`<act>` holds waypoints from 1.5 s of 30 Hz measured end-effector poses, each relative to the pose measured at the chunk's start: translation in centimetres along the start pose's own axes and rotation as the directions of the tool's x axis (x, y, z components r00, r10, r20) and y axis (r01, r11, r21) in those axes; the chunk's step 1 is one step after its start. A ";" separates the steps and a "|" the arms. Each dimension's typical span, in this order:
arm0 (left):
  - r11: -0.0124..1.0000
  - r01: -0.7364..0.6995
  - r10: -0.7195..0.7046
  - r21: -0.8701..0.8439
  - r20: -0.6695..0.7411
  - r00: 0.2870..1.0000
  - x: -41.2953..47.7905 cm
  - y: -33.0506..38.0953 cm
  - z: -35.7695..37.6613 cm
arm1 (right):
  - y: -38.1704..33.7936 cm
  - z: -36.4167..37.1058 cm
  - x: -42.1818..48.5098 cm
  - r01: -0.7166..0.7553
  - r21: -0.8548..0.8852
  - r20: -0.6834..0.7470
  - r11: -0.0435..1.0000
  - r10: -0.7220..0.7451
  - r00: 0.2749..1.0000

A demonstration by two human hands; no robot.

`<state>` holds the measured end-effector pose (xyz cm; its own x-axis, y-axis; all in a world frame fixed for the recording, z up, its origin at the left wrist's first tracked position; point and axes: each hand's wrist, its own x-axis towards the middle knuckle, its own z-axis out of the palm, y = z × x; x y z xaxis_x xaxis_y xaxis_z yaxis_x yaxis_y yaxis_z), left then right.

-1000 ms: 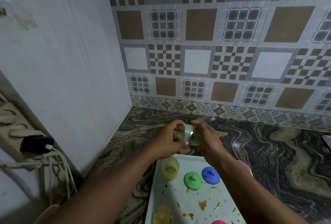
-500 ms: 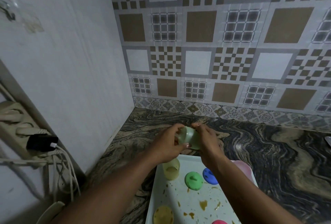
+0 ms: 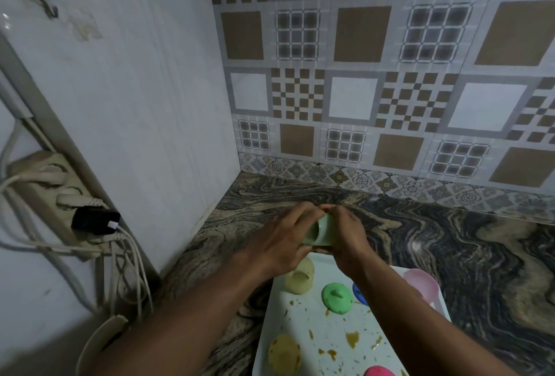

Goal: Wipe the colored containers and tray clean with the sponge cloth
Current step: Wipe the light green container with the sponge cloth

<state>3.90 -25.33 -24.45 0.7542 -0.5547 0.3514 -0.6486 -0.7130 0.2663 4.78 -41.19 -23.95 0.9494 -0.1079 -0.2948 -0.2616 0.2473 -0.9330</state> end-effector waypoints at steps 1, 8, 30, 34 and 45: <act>1.000 -0.021 0.022 0.017 -0.012 1.000 -0.3 -0.3 0.0 | -0.1 0.0 -0.2 -0.028 0.001 0.015 1.000 0.028 0.999; 0.905 0.280 -0.308 -0.321 -0.039 0.950 -0.4 0.5 -0.8 | 0.3 0.6 -0.3 -0.007 -0.060 -0.009 0.998 0.006 1.000; -0.296 0.454 -0.615 -0.841 0.531 0.583 -0.5 -1.5 -2.4 | 0.6 2.9 -3.4 0.585 -0.277 0.194 0.762 -0.552 0.811; 0.061 0.494 -0.639 -0.867 0.346 0.687 0.2 -0.6 -2.0 | 1.7 3.9 -2.3 0.416 -0.252 0.123 0.874 -0.398 0.909; 0.750 0.613 -0.568 -0.250 0.230 0.790 -5.5 -4.1 -1.3 | 3.7 0.1 1.0 -0.441 0.186 0.119 0.878 0.426 0.897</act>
<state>2.31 -18.80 -26.28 0.9880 -0.1317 -0.0806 -0.0501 -0.7673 0.6393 4.80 -40.31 -27.65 0.7610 0.1233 -0.6369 -0.6163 0.4439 -0.6504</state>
